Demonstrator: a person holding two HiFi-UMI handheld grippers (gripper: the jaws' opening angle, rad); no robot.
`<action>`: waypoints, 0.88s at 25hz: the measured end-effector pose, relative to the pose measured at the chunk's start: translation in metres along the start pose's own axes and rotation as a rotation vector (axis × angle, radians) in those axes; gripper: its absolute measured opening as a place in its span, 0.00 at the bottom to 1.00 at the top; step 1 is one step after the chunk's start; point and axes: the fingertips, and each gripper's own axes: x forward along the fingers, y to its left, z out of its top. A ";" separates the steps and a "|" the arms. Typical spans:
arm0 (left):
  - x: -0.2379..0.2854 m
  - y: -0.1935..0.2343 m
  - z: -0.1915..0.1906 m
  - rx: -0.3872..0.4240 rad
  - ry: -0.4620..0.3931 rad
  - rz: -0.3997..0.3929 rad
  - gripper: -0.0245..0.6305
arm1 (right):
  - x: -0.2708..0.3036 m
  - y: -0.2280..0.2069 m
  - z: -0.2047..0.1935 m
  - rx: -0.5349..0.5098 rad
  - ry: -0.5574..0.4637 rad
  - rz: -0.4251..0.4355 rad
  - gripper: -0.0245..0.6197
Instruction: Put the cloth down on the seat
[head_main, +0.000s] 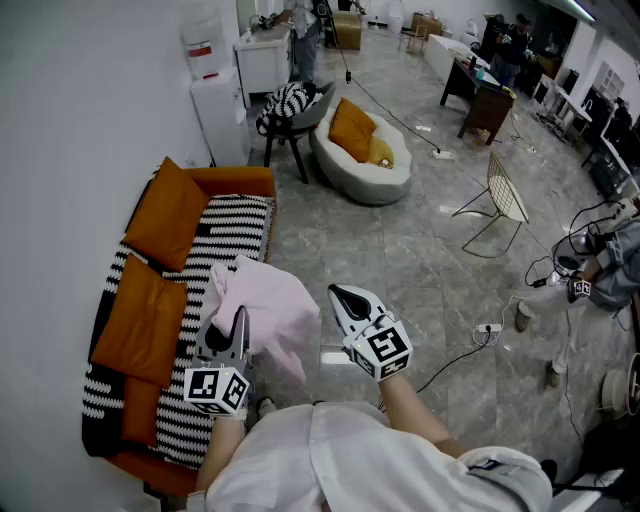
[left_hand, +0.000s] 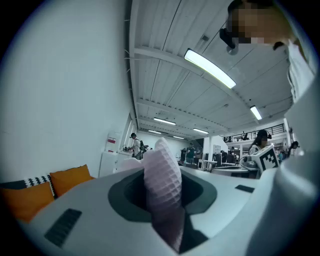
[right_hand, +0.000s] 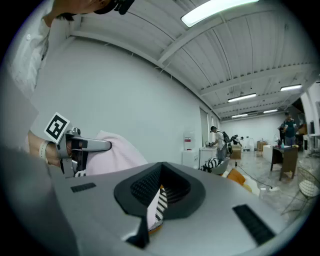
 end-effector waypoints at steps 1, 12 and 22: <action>0.000 -0.002 -0.001 -0.001 0.002 0.000 0.24 | -0.002 -0.001 0.000 0.002 0.001 0.000 0.05; 0.004 -0.016 -0.005 -0.002 0.009 0.012 0.24 | -0.013 -0.017 -0.006 0.011 0.006 0.004 0.05; 0.029 -0.003 -0.009 -0.024 0.015 0.003 0.24 | 0.008 -0.035 -0.016 0.084 0.011 0.006 0.05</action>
